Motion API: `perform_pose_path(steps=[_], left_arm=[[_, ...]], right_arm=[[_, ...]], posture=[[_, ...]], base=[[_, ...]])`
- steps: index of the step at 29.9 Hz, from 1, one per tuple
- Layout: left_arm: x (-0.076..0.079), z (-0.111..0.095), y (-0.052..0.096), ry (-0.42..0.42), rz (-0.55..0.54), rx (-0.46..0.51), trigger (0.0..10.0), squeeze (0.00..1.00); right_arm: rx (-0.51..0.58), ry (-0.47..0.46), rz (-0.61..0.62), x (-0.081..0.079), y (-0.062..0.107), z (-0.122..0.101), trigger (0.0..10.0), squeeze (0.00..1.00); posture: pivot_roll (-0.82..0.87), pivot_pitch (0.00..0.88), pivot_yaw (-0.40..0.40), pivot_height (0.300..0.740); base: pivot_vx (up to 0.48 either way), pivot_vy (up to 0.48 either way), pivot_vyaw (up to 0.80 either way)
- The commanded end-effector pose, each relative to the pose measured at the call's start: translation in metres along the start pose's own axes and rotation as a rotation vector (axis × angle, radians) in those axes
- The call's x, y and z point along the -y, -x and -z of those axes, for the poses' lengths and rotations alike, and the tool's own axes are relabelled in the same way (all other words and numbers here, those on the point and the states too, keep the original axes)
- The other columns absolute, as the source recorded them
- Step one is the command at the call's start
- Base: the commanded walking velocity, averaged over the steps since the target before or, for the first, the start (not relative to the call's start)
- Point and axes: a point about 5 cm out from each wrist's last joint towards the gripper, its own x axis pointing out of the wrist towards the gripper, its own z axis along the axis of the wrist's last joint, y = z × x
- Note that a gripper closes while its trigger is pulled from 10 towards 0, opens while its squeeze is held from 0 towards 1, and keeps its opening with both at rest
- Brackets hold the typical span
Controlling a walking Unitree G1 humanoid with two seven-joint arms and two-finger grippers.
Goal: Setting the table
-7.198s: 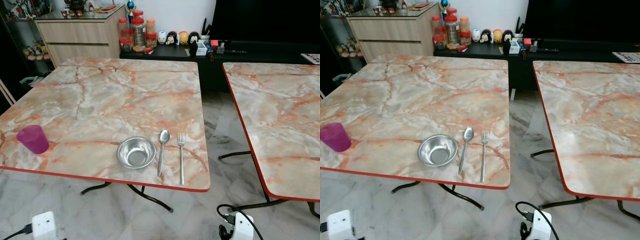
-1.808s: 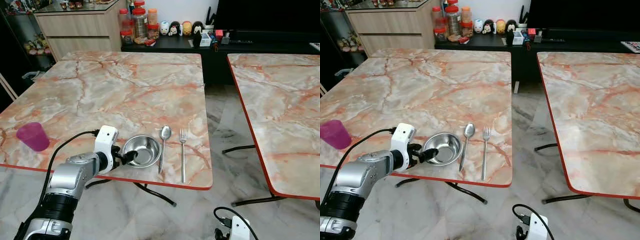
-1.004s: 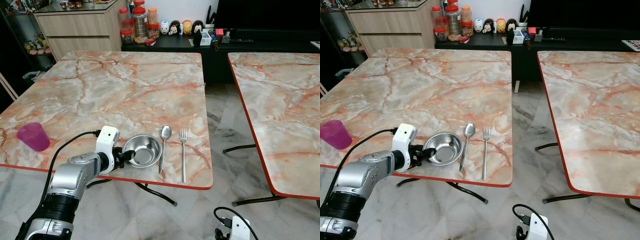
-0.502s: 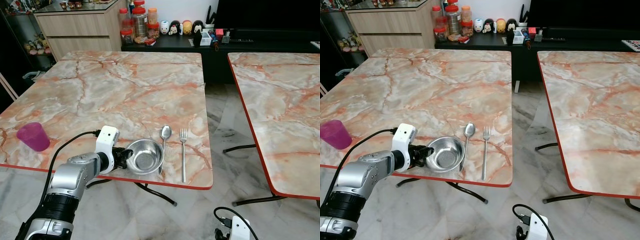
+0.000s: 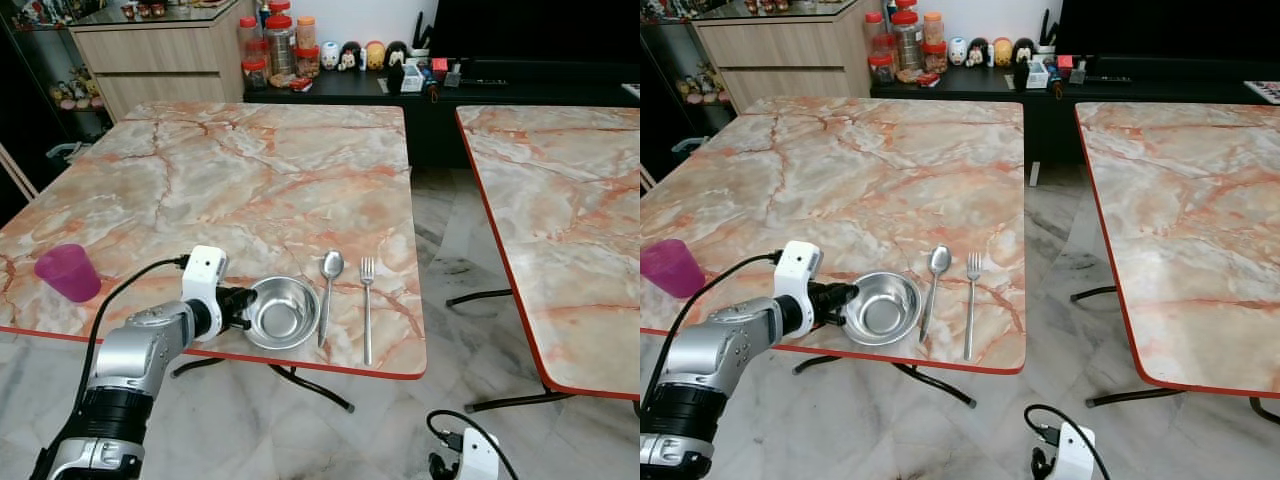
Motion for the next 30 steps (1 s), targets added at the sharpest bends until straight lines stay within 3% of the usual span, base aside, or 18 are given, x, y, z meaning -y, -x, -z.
perform_pose_path(steps=[1,3,4,6,7,8,9,10,18,22,30], left_arm=[[-0.008,-0.019,0.002,0.039,-0.056,0.127,0.0,0.00],[-0.010,-0.030,0.004,0.117,-0.065,0.227,0.0,0.00],[-0.011,-0.044,0.008,0.192,-0.057,0.352,0.0,0.00],[-0.011,-0.049,0.010,0.213,-0.054,0.390,0.0,0.00],[-0.010,-0.056,0.013,0.253,-0.049,0.466,0.0,0.00],[-0.009,-0.060,0.014,0.275,-0.039,0.503,3.2,0.00],[-0.009,-0.060,0.014,0.275,-0.039,0.503,3.2,0.00],[-0.006,-0.064,0.015,0.316,-0.027,0.562,10.0,0.00],[0.007,-0.061,0.007,0.474,-0.047,0.677,10.0,0.00],[0.014,-0.061,0.001,0.489,-0.077,0.711,10.0,0.00],[0.019,-0.068,-0.005,0.484,-0.096,0.725,10.0,0.00]], right_arm=[[-0.004,-0.010,0.000,0.000,0.000,-0.001,10.0,0.00],[-0.002,-0.011,0.000,0.001,0.000,-0.001,10.0,0.00],[-0.001,-0.011,0.000,0.001,0.000,-0.002,10.0,0.00],[-0.001,-0.010,0.001,0.001,0.000,-0.002,10.0,0.00],[-0.001,-0.009,0.001,0.002,0.000,-0.002,10.0,0.00],[-0.001,-0.009,0.002,0.002,0.000,-0.002,10.0,0.00],[-0.001,-0.009,0.002,0.002,0.000,-0.002,10.0,0.00],[-0.001,-0.008,0.005,0.003,0.000,-0.002,10.0,0.00],[0.005,-0.004,0.024,0.009,0.000,-0.004,10.0,0.00],[0.006,0.001,0.026,0.009,0.000,-0.005,10.0,0.00],[-0.013,-0.008,0.042,0.011,0.000,-0.003,10.0,0.00]], posture=[[0.01,0.000,0.037,0.728],[0.00,0.000,0.036,0.728],[0.00,0.000,0.033,0.728],[0.00,0.000,0.033,0.728],[0.00,0.000,0.031,0.728],[0.00,0.000,0.027,0.728],[0.00,0.000,0.027,0.728],[0.00,0.000,0.024,0.728],[-0.01,0.000,0.014,0.728],[-0.01,0.000,0.008,0.728],[-0.02,0.000,0.007,0.728]], base=[[0.000,0.000,0.00],[0.000,0.000,0.00],[0.000,0.000,0.00],[0.000,0.000,0.00],[0.000,0.000,0.00],[0.000,0.000,0.00],[0.000,0.000,0.00],[0.000,0.000,0.00],[0.000,0.000,0.00],[0.000,0.000,0.00],[0.000,-0.431,-0.20]])
